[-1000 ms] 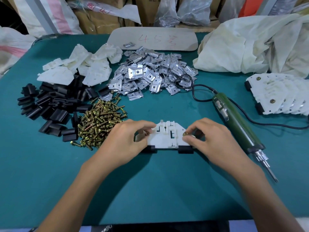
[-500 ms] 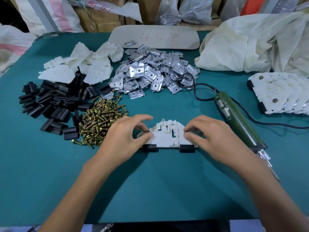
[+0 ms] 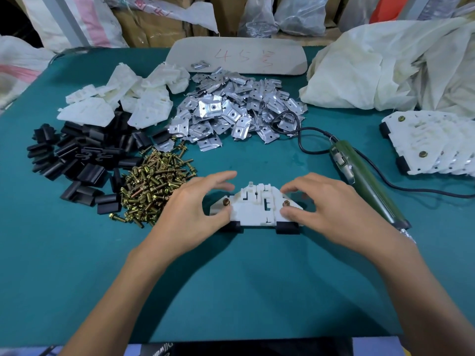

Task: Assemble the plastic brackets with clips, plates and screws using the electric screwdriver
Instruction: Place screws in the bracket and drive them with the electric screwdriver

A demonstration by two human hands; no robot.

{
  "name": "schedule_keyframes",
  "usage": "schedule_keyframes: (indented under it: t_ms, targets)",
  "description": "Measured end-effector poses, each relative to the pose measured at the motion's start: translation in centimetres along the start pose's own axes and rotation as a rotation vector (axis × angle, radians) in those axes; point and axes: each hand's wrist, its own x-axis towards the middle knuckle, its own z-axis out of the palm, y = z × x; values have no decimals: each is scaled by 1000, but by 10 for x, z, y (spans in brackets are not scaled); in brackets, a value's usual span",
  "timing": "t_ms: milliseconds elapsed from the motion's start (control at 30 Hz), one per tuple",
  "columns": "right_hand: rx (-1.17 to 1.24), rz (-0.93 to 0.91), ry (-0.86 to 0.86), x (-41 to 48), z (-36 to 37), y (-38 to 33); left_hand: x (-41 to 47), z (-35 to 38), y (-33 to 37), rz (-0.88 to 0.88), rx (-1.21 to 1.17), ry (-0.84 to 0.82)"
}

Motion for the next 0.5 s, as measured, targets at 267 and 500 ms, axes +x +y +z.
schedule_keyframes:
  t_ms: [267,500]
  targets:
    - [-34,21,11,2,3,-1,0,4,-3,-62,-77,-20]
    - [62,-4,-21,-1,4,1,0,-3,-9,-58,-81,-55]
